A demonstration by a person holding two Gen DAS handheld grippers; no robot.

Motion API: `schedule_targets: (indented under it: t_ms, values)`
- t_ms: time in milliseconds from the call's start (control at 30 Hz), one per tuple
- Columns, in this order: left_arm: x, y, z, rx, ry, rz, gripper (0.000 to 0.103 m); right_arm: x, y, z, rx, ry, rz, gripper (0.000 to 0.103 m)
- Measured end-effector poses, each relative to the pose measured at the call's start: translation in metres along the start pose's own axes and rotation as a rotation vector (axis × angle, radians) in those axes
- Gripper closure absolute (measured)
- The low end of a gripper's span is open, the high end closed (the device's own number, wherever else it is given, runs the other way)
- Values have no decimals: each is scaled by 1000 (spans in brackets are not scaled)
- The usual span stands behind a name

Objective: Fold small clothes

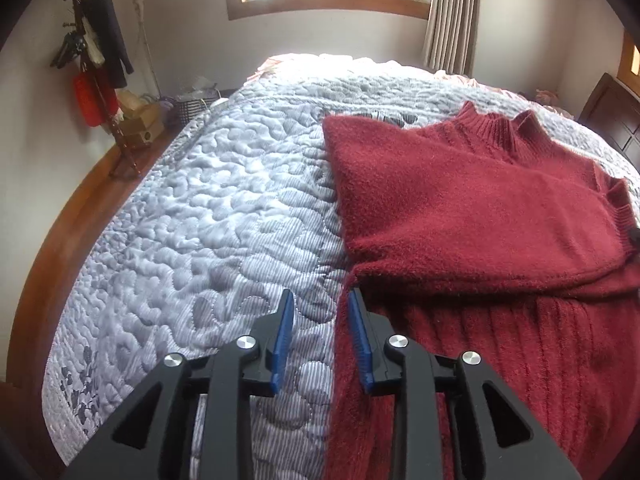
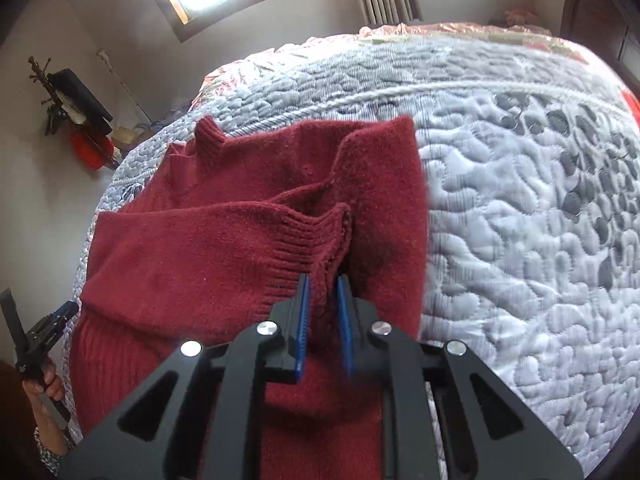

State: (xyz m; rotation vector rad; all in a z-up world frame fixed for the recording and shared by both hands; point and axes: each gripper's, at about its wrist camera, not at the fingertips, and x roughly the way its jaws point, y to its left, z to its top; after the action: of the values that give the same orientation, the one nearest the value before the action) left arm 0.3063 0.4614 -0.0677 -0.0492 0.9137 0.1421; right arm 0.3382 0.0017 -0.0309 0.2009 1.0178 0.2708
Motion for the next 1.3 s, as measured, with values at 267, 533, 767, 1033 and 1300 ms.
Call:
schedule_targets:
  t_ms: [267,533,767,1033,1300]
  values:
    - [6,-41,29,37,9,-90,65,7,25,1,-31,52,77,89]
    - [63,-40,19,34,130,-57,63,40,-6,-9,52,107,73,96]
    - [-2,-30,3,44,72,-90,31,-32,0,-35,-3,12,84,65]
    - [-65,18,-89,51,151,-79,25,-107,-12,-145,-87,95,33,57]
    - [-103,25,-177,55,233,-101,22,-144,-16,-252,-69,166,25,45]
